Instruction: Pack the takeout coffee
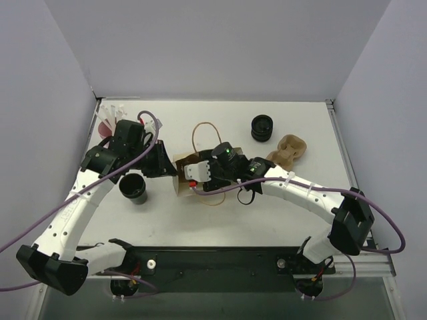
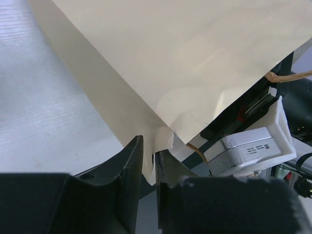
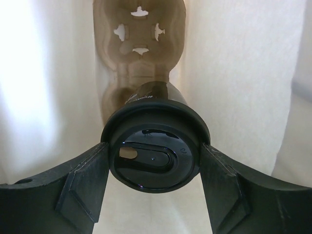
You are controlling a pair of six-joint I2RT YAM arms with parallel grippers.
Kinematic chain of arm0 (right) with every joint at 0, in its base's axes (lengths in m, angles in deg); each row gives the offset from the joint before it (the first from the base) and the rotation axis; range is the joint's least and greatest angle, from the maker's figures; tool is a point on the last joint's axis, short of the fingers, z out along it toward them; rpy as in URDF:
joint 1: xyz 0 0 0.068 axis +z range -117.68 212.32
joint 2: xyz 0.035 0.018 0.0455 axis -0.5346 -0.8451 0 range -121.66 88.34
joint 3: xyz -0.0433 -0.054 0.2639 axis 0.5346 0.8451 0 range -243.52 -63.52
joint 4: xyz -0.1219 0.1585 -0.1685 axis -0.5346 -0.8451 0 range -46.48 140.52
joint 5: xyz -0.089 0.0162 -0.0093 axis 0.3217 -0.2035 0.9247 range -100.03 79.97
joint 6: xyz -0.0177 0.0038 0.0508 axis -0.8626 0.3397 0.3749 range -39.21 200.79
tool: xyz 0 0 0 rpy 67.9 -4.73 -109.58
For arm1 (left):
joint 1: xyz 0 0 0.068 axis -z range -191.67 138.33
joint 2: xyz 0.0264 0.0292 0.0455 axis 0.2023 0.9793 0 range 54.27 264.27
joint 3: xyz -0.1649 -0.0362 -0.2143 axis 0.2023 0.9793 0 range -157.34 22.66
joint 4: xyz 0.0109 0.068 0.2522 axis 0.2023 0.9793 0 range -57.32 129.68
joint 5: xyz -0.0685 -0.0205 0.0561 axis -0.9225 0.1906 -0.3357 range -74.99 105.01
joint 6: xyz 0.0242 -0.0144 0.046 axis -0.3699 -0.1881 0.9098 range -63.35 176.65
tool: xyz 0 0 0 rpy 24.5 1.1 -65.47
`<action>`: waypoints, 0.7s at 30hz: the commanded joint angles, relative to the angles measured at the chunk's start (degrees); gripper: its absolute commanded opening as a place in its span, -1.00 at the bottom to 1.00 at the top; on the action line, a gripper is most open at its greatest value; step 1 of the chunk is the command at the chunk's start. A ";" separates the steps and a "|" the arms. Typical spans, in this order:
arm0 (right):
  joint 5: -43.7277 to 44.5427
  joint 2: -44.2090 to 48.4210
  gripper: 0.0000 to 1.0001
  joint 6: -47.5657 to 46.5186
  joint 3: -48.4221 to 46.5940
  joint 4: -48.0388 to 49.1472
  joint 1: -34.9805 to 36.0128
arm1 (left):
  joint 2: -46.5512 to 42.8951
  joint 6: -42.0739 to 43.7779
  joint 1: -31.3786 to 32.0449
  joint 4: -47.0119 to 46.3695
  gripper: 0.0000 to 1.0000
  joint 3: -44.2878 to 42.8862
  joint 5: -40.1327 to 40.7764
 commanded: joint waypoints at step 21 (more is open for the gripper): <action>7.38 1.12 0.14 11.91 0.34 4.62 3.10 | -13.41 -2.44 -0.07 -12.16 0.07 11.81 9.88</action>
